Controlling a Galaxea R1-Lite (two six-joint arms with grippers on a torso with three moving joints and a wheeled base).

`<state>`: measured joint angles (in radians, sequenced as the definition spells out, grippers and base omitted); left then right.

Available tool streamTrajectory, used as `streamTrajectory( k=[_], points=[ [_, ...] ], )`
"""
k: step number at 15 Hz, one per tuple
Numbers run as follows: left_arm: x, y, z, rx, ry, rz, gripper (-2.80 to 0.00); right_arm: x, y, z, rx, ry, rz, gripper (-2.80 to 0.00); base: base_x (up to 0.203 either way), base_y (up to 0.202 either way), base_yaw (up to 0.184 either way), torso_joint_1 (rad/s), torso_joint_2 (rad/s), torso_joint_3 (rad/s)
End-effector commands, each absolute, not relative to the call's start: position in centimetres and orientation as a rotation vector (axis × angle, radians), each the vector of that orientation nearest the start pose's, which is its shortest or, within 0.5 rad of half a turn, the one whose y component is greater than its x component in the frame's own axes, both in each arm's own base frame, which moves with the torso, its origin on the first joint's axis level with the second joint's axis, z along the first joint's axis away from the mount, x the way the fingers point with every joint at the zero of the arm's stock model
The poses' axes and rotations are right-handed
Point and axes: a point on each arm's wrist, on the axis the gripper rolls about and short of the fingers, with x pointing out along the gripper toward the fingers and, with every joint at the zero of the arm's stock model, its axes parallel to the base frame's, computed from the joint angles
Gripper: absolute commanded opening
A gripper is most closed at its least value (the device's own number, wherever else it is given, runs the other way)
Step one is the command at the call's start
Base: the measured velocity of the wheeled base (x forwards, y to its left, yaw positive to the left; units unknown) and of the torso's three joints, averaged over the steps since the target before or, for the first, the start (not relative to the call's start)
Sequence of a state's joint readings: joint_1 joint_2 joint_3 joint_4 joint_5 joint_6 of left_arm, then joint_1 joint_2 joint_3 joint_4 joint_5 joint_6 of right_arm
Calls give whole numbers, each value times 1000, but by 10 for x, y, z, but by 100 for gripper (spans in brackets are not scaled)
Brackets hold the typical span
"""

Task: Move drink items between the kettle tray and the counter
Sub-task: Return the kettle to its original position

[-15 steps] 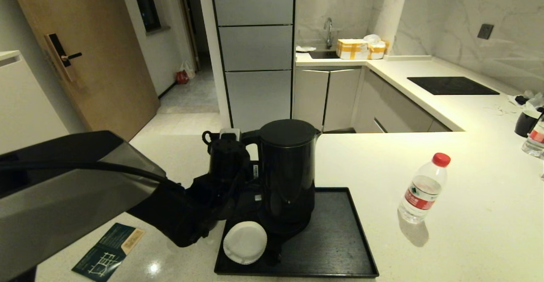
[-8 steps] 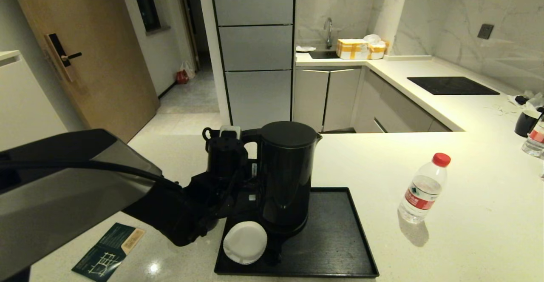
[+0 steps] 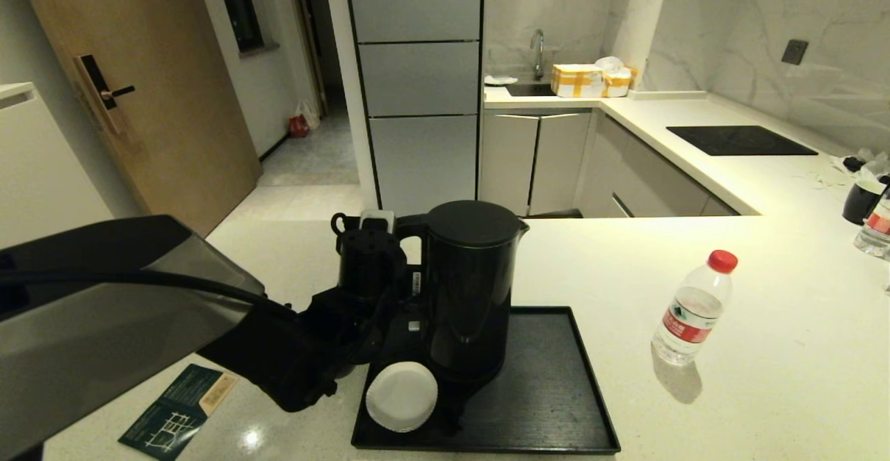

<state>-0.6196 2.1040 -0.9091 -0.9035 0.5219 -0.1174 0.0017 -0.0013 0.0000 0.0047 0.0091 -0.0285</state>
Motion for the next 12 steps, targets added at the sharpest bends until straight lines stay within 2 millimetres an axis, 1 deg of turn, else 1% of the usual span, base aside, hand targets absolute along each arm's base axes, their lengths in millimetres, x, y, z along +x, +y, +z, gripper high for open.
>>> streamTrajectory(
  k=[1,6,10,11,12],
  points=[
    [318,-214,86,51,271,-81,-280,-23,0,75,-29,4,11,-280,0,0,0,0,0,0],
    [318,-215,77,64,292,-77,-280,-23,0,75,-29,4,11,-280,0,0,0,0,0,0],
    [317,-217,84,81,240,-85,-280,-23,0,75,-29,4,11,-280,0,0,0,0,0,0],
    [317,-216,84,93,238,-88,-280,-23,0,75,-29,4,11,-280,0,0,0,0,0,0],
    [317,-217,79,99,247,-89,-280,-23,0,75,-29,4,11,-280,0,0,0,0,0,0]
  ],
)
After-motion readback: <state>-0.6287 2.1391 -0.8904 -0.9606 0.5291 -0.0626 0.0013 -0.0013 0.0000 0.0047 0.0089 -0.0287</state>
